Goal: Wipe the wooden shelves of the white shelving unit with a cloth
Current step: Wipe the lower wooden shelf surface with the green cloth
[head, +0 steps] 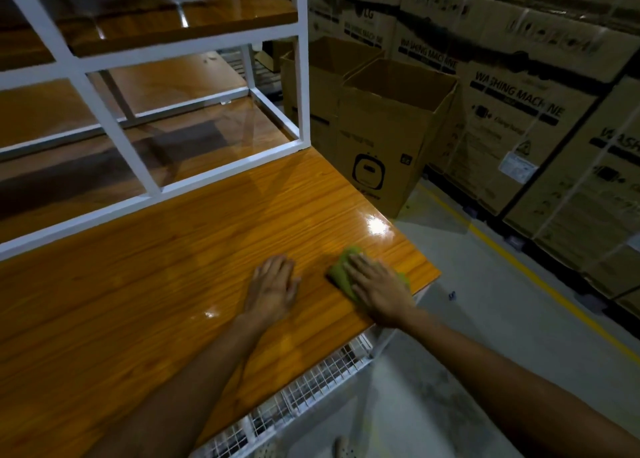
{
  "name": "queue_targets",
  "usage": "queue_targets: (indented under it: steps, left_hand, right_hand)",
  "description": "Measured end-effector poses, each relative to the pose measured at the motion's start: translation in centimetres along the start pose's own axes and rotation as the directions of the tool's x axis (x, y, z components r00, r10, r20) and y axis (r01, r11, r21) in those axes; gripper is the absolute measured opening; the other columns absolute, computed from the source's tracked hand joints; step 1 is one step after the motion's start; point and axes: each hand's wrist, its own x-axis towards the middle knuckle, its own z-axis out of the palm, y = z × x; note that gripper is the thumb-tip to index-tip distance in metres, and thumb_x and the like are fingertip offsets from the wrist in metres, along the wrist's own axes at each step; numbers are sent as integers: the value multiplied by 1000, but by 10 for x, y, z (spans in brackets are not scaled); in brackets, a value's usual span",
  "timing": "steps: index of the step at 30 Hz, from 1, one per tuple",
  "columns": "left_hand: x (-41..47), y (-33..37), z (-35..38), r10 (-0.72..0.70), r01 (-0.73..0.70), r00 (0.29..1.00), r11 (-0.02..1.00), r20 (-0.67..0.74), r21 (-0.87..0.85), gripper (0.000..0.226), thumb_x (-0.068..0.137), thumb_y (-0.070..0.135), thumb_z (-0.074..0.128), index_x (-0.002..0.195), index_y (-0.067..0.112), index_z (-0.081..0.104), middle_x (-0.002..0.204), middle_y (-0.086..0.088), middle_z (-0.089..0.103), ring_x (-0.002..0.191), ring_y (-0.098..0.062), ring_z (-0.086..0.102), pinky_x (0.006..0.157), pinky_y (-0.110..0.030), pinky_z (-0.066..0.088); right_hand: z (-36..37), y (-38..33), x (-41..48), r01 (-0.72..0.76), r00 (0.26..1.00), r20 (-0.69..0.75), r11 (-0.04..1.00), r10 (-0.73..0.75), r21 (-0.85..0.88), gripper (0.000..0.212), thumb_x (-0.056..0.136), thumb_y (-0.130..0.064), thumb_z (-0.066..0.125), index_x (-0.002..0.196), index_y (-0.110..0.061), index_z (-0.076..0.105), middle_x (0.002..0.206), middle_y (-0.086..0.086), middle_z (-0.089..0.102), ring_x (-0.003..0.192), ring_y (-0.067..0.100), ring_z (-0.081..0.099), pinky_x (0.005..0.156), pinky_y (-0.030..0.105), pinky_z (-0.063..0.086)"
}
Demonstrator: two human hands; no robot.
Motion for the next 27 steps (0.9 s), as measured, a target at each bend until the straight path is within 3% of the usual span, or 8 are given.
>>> queue_targets:
  steps: [4,7,9,15,19,22,24,27]
  left_hand:
    - [-26,-29,-8,-185,182,982,981,40,72,69,95,55,19,149,14,35,160,-10,23,148,-26,16,119,-48,12]
    - [-42,-41,-8,-254,253,967,965,13,69,70,95,56,18,152,16,27,162,-7,14,150,-22,6,120,-48,3]
    - [-50,-43,-7,-278,278,961,959,-7,48,71,95,57,17,153,16,26,163,-7,13,150,-21,4,119,-48,1]
    - [-63,-44,-7,-289,288,957,957,-3,41,70,95,58,18,153,19,26,163,-4,11,150,-20,2,120,-46,1]
    - [-76,-45,-8,-267,268,964,963,-8,32,71,95,58,17,152,17,28,162,-6,14,150,-21,4,120,-45,1]
    - [-91,-47,-11,-243,243,970,969,12,35,76,92,62,12,153,18,25,163,-5,12,150,-20,2,120,-45,2]
    - [-102,-48,-13,-245,244,969,969,21,50,78,91,63,9,154,19,23,163,-4,11,150,-20,1,121,-46,2]
    - [-114,-46,-15,-240,237,970,970,44,64,75,93,61,11,155,19,19,163,-4,7,150,-19,-2,121,-45,0]
  right_hand:
    - [-11,50,5,-223,974,-33,974,223,-22,75,95,-59,-5,160,-25,8,168,1,-1,155,21,-1,125,50,7]
    - [-14,36,30,-337,940,-42,940,339,43,64,105,-51,12,161,-21,3,168,7,-2,155,26,-3,124,54,4]
    - [-12,7,43,-355,930,-54,928,362,118,64,106,-52,13,161,-22,-1,167,10,-6,154,30,-7,123,57,0]
    - [8,-101,29,-77,996,40,996,75,50,64,105,-56,13,159,-31,-7,166,11,-14,153,32,-13,121,57,-7]
    - [11,-79,-7,48,998,35,998,-49,34,61,103,-61,9,159,-38,1,166,4,-12,153,24,-14,123,55,-3]
    - [1,-12,-22,-111,994,-8,994,111,2,71,95,-68,-7,158,-39,1,167,3,-8,155,26,-3,123,57,9]
    - [-10,30,-19,-266,964,3,964,266,-4,80,89,-72,-12,159,-38,3,167,4,-8,154,25,-4,123,56,6]
    - [-17,41,1,-441,897,28,896,441,39,68,99,-65,7,160,-35,6,169,6,-6,155,27,-6,121,57,3]
